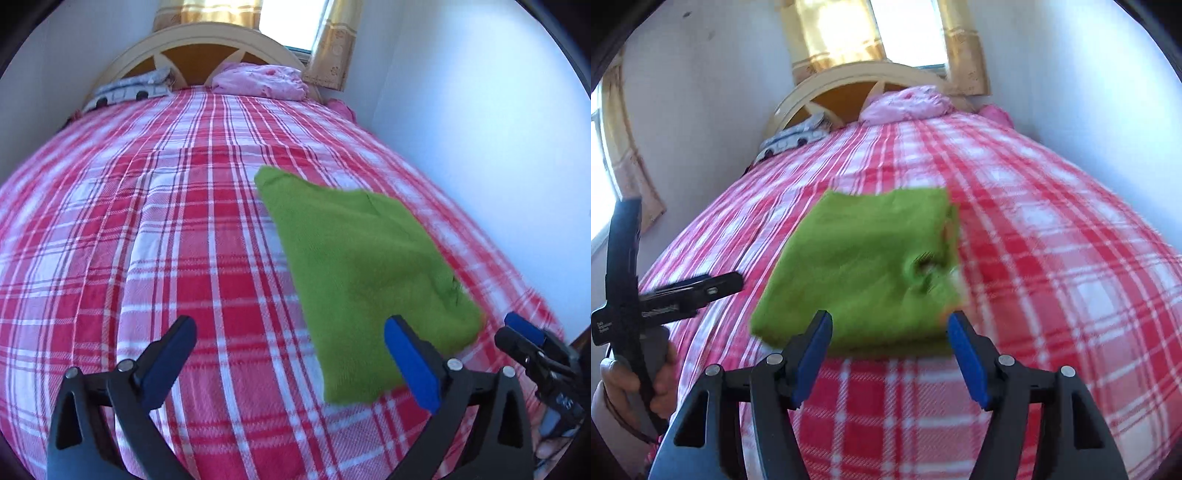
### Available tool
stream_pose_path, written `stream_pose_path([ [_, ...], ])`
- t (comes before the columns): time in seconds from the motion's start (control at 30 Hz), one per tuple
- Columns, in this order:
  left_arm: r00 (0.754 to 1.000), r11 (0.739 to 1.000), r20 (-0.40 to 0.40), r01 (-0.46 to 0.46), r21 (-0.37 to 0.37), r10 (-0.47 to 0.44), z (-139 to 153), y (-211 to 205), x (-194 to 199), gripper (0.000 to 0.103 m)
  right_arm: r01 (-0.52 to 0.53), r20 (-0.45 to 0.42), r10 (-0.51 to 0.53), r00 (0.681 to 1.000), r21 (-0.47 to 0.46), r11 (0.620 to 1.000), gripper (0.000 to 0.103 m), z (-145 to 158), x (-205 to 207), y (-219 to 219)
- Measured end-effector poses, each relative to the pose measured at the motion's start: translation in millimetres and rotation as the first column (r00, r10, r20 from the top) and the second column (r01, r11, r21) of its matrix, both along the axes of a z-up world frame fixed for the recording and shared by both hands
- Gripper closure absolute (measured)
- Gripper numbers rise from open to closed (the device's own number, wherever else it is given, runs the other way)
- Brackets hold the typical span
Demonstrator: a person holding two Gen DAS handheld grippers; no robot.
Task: Fold small clothes
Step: 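Grasp the folded green sweater edge with the left tool while the right tool grasps the striped side, then lift the folded sweater off the bed with both tools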
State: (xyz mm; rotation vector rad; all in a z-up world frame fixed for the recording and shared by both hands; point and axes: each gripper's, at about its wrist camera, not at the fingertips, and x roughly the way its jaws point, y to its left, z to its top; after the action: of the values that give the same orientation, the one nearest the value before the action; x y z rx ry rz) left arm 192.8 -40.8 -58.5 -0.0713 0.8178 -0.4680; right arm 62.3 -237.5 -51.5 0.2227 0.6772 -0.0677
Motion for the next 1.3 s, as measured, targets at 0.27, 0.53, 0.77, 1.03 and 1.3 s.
stream_pose_path([
  [0.27,0.996,0.995,-0.091,-0.033,-0.095,0.025,2,-23,62,0.001,0.015,0.036,-0.018,0.999,0.076,0.997,0.029,17,62,-50],
  [0.53,0.978,0.999,-0.208,-0.020,-0.029,0.014,-42,-76,99,0.016,0.048,-0.072,-0.037,0.997,0.148,0.988,0.029,-30,133,-76],
  [0.77,0.976,0.999,-0.215,-0.035,-0.038,0.026,-58,-79,100,0.013,0.008,-0.104,0.016,0.994,0.226,0.974,0.028,-71,150,-90],
  [1.03,0.986,1.000,-0.165,-0.016,0.001,0.016,-59,-87,94,0.012,-0.044,-0.069,0.068,0.995,0.301,0.953,0.018,-73,148,-94],
  [1.3,0.989,1.000,-0.144,-0.021,0.022,0.024,-59,-93,94,0.012,-0.038,-0.147,0.060,0.987,0.151,0.988,0.012,-71,165,-69],
])
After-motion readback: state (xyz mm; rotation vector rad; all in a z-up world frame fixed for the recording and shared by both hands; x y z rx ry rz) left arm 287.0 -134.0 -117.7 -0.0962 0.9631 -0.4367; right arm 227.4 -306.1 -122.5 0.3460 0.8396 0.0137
